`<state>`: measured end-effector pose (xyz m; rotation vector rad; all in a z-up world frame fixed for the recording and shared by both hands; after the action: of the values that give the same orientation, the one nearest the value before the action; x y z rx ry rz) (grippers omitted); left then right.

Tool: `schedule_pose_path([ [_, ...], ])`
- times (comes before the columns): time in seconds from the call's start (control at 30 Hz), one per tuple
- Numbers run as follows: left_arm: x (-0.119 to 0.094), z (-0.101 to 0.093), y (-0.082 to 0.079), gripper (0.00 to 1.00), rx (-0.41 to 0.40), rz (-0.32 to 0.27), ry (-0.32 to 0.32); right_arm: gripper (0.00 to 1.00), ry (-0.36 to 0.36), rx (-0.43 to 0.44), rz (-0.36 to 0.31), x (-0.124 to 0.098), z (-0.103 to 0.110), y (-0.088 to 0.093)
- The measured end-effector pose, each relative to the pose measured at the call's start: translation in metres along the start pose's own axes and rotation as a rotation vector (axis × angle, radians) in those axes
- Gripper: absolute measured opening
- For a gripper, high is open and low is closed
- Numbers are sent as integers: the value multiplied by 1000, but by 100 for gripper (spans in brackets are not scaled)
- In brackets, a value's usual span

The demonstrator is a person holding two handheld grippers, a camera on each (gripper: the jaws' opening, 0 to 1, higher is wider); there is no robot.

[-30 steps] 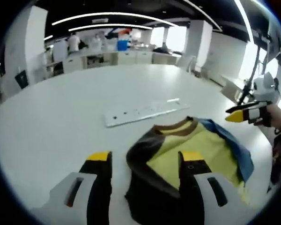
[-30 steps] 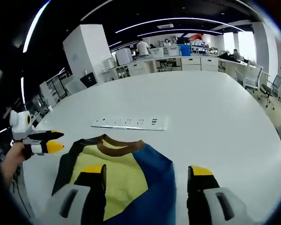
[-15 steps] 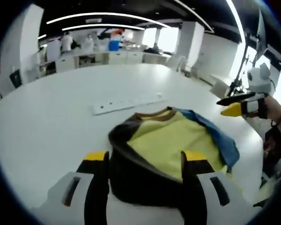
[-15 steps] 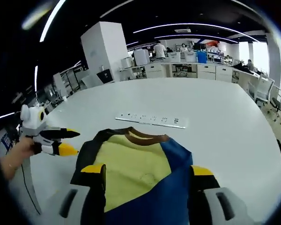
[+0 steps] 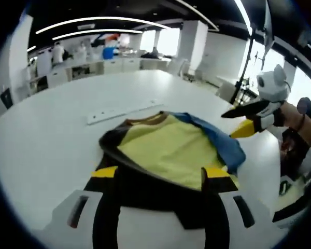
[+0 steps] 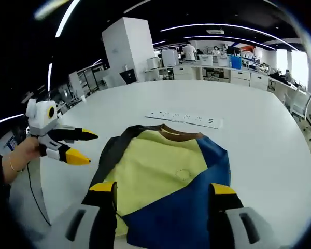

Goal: Fold the garment on the visible template until the final outline fits inside the template.

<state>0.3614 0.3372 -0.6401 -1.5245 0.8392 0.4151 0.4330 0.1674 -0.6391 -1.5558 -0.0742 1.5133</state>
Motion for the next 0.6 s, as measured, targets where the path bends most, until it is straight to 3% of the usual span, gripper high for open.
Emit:
schedule_pose_path([
  [0.13, 0, -10, 13, 57, 9, 30, 20, 71, -21, -13, 9, -3, 9, 9],
  [0.33, -5, -27, 22, 52, 27, 17, 39, 69, -30, -73, 17, -7, 25, 22],
  [0.6, -8, -49, 37, 50, 66, 37, 58, 64, -14, -128, 36, -2, 32, 40],
])
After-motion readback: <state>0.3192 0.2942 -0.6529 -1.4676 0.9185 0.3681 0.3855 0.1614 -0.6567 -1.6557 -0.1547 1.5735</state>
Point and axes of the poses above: the point that each gripper's makers call its tool centre point, and the gripper's own axes: x roughly forward along the fingers, z roughly to its left, y roughly out of its underside, the point moved 1 cm from there along -x, roughly backward along the fingers, and after that the axes turned 11 degrees about z, right-handed, at the moved point
